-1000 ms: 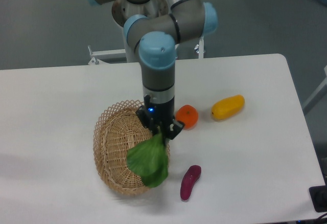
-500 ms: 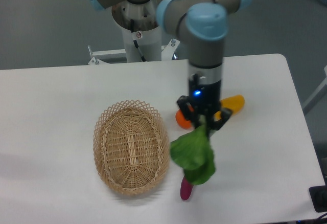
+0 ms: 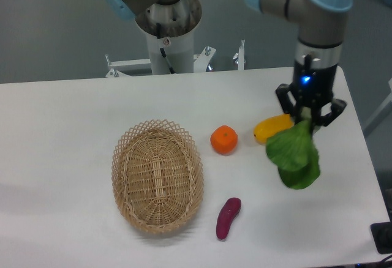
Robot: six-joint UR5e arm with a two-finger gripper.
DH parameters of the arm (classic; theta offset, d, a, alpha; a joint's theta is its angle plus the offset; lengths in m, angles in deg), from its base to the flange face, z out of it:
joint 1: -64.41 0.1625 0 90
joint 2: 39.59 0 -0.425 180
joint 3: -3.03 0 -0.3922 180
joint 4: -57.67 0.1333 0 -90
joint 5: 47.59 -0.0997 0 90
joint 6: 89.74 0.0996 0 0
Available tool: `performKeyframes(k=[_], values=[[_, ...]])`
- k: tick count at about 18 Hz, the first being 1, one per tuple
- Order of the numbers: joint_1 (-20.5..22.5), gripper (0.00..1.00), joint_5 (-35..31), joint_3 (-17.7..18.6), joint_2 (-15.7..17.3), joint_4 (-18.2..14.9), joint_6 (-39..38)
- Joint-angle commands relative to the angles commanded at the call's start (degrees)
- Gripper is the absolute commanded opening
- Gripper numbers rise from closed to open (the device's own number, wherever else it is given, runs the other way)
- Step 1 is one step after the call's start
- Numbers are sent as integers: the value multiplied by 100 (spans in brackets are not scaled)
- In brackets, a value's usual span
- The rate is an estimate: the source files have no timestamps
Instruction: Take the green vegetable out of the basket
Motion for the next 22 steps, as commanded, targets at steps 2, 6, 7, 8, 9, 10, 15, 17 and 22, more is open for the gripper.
performKeyframes(k=[2,6,7,8,9,10,15,17,22], values=[[62,36,-9,-9,0,0,72],[80,36,-9,-35,0,9,80],[80,35,-9,-44,0,9,80],[80,35,-9,-44,0,17,80],[71,34,-9,-44,0,18,80],[71,33,-9,-44,0,18,80],[54,33,0,-35,0,44,72],[54,33,0,-35,0,44,72],[45,33,0,-44,-9,62,72]])
